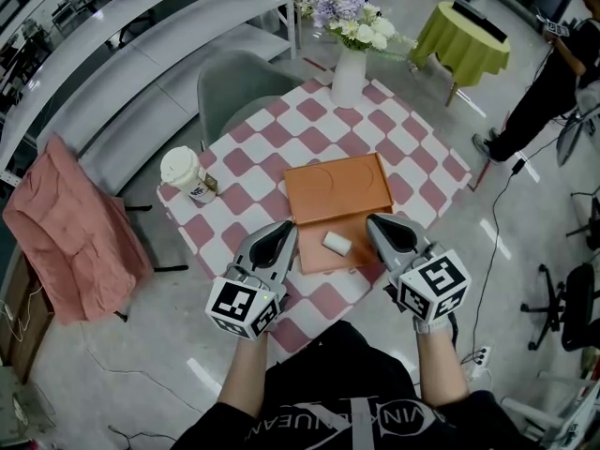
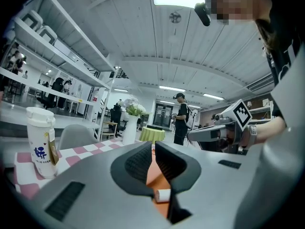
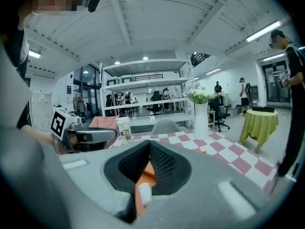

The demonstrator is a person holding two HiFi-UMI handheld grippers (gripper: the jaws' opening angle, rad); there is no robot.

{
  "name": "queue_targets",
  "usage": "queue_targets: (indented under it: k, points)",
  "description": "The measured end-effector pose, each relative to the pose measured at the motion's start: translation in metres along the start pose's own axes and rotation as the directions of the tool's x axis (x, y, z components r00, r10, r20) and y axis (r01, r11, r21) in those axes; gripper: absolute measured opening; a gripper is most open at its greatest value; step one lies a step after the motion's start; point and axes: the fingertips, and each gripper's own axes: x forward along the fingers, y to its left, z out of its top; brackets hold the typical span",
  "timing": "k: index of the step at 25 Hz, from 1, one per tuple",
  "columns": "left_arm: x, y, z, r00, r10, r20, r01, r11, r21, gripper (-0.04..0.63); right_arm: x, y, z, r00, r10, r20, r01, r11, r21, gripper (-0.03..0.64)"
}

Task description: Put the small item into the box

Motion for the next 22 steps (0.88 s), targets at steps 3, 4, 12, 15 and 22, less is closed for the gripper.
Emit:
queue_targets:
  k: [3, 4, 12, 15, 22]
  points:
    - [-0.001, 0.002, 0.003, 1.000, 0.004, 0.007, -0.004, 1.000, 0.003, 0.026, 0.000, 0.002, 0.005, 1.000, 0.005, 0.011, -0.005, 1.000, -0.010, 0.006]
    - [-0.001, 0.002, 0.004, 1.000, 0.006, 0.009, -0.006, 1.000, 0.004, 0.026, 0.000, 0.002, 0.006, 1.000, 0.002, 0.014, -0.002, 1.000, -0.010, 0.006]
    - [-0.002, 0.004, 0.012, 1.000, 0.010, 0.021, -0.010, 1.000, 0.014, 0.026, -0.002, 0.003, 0.015, 0.999, -0.002, 0.039, 0.003, 1.000, -0.016, 0.006]
    - [-0.003, 0.004, 0.015, 1.000, 0.011, 0.027, -0.012, 1.000, 0.016, 0.026, -0.004, 0.002, 0.019, 0.999, -0.014, 0.049, 0.014, 1.000, -0.012, 0.006]
    - [-0.004, 0.006, 0.020, 0.999, 0.012, 0.044, -0.012, 1.000, 0.014, 0.026, -0.004, 0.003, 0.025, 0.997, -0.017, 0.073, 0.018, 1.000, -0.023, 0.006]
